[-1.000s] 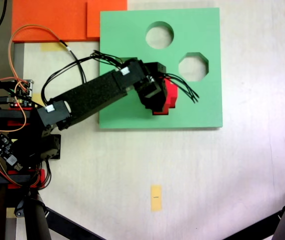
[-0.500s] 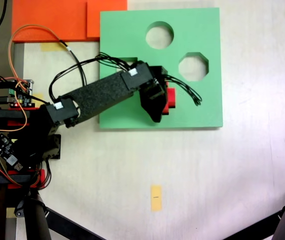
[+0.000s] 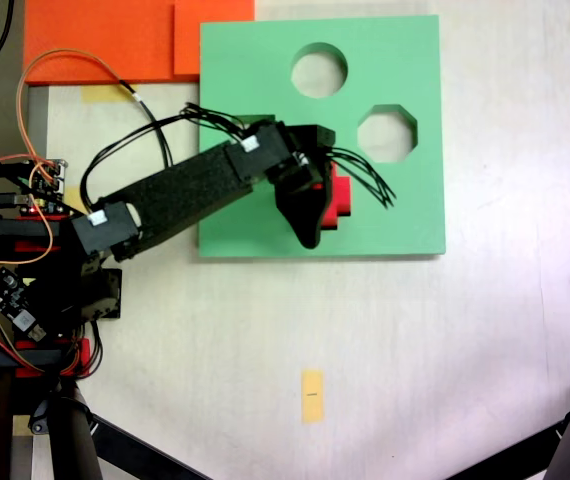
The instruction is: Put the cross columnar block into the corresponding hole
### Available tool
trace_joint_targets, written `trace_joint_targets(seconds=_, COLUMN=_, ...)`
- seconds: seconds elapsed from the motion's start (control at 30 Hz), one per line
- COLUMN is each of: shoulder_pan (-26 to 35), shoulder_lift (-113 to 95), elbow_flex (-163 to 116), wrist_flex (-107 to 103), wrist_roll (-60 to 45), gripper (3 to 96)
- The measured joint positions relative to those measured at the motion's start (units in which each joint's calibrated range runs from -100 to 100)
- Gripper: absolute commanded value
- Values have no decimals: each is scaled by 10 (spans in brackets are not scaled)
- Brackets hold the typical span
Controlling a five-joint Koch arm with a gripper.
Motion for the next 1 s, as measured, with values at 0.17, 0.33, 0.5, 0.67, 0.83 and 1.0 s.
trace_joint_targets(seconds=0.17, shoulder_pan=-10, shoulder_lift=-257, elbow_flex=-2, wrist_flex=-2, wrist_roll=-74, gripper=926)
trace_joint_targets(seconds=0.33, shoulder_pan=-47, shoulder_lift=-538, elbow_flex=-3, wrist_flex=-13, wrist_roll=-240, gripper=705)
trace_joint_targets(seconds=0.5, shoulder_pan=-120, shoulder_lift=-731, elbow_flex=-45, wrist_flex=30, wrist_roll=-455, gripper=664)
trace_joint_targets(seconds=0.67, shoulder_pan=-190, shoulder_lift=-834, elbow_flex=-343, wrist_flex=264, wrist_roll=-528, gripper=662)
trace_joint_targets(seconds=0.83, shoulder_pan=-193, shoulder_lift=-845, elbow_flex=-740, wrist_flex=592, wrist_roll=-579, gripper=642)
trace_joint_targets(seconds=1.0, shoulder_pan=-187, shoulder_lift=-847, elbow_flex=-956, wrist_flex=684, wrist_roll=-602, gripper=623)
